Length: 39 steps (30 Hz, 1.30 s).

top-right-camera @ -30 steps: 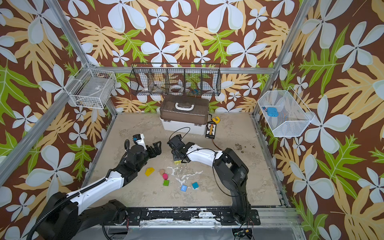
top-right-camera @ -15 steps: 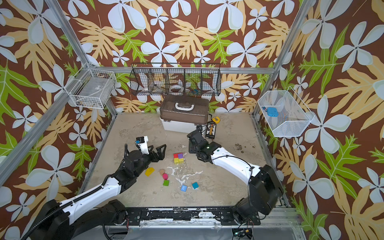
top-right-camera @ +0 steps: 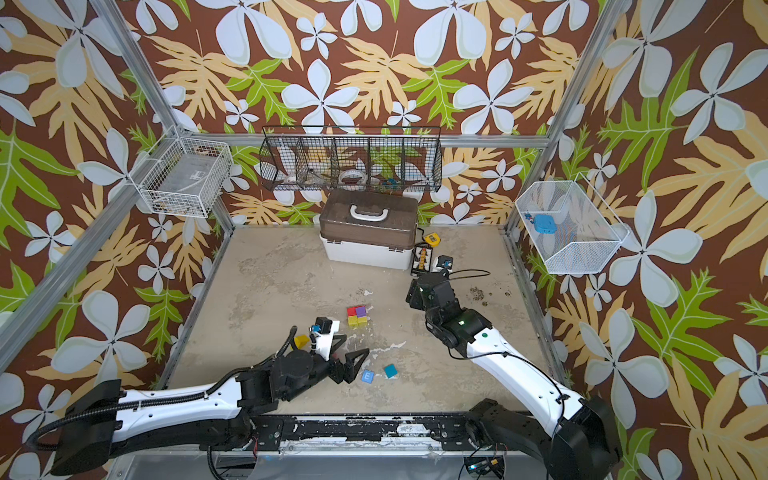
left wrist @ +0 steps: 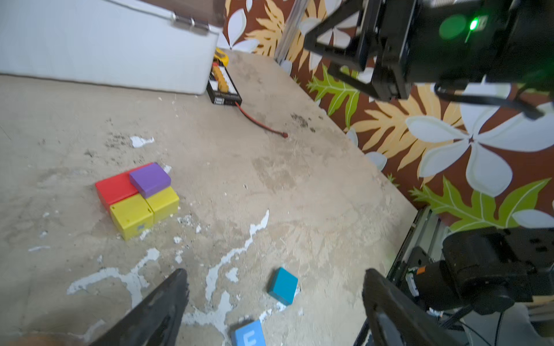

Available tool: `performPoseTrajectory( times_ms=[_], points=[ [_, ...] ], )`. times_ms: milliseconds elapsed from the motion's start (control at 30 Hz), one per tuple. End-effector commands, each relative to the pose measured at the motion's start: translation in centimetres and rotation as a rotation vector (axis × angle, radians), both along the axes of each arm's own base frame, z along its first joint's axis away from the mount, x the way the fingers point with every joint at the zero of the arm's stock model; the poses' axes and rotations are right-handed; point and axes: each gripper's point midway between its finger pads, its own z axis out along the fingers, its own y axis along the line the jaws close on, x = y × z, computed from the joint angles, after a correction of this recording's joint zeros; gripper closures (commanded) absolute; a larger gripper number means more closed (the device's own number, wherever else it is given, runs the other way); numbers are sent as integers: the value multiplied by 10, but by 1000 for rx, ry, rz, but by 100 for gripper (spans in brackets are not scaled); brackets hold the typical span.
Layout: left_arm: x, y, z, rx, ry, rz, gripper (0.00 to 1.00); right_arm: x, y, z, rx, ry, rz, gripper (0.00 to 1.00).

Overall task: Build the wood block tower
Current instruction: 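Lower the left gripper over the blue E cube while the right gripper withdraws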

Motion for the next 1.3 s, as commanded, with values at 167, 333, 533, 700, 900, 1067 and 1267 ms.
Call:
performPoseTrajectory(
  times_ms=[167, 333, 533, 700, 900, 1067, 1267],
  points=[
    [-20, -3, -44, 189, 24, -20, 11, 5, 1, 2, 31, -21, -23, 28],
    [-35, -9, -78, 341, 26, -66, 12, 8, 7, -4, 31, 0, -8, 28],
    [-38, -15, -96, 417, 53, -83, 16, 9, 6, -8, 15, 12, -16, 28],
    [-35, -13, -104, 466, 65, -51, 16, 10, 7, -7, 19, 11, -13, 28],
    [-34, -19, -115, 522, 81, -49, 23, 11, 7, -8, 17, 13, -10, 28],
    [-33, -18, -125, 587, 100, -31, 32, 11, 9, -11, 13, 23, -7, 28],
    [-34, -20, -131, 614, 119, -33, 33, 12, 10, -12, 10, 30, -2, 28]
  ],
)
